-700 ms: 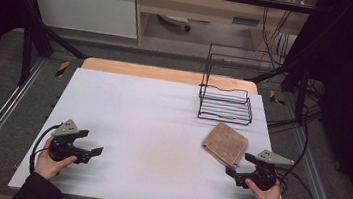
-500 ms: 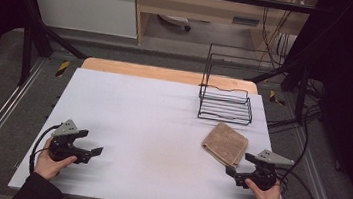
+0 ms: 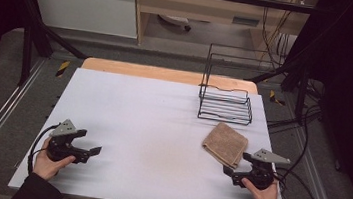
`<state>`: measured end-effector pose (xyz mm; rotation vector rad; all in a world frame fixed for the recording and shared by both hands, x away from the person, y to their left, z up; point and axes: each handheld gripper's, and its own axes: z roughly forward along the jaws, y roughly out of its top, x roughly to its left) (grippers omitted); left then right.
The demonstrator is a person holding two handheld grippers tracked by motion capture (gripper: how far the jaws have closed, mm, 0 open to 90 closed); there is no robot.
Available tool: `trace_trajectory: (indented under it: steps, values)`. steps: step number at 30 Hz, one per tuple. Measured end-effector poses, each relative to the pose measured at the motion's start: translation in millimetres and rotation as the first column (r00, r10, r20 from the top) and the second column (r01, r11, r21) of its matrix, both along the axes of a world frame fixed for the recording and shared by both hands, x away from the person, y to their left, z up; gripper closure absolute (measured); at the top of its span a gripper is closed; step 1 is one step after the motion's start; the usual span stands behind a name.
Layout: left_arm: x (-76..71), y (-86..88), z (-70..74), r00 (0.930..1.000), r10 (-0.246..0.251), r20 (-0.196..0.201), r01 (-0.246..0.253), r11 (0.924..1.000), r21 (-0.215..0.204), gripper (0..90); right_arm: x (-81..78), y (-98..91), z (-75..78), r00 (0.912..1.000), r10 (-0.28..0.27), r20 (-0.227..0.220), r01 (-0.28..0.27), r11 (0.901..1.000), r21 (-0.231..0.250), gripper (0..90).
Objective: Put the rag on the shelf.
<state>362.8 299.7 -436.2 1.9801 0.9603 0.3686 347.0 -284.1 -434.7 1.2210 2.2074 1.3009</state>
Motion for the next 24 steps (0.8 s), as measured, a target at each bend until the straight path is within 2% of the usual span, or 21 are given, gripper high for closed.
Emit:
trace_trajectory:
  steps: [16,18,24]
  values:
    - [0.7,-1.8,-0.1,1.0,0.001,0.0,-0.001,1.0,0.004,8.2,14.7,26.2,2.4,0.9998,0.004,0.019,-0.003,0.998,-0.063,11.6]
    - [0.8,-1.3,0.0,1.0,0.004,0.002,-0.004,1.0,0.006,8.2,17.0,29.0,3.3,0.9998,0.001,0.02,0.0,0.9979,-0.064,13.3]
    - [0.9,0.0,-0.2,0.9999,0.01,0.002,-0.01,0.9999,0.004,8.2,29.0,43.1,4.1,0.9998,0.006,0.016,-0.004,0.9938,-0.111,21.3]
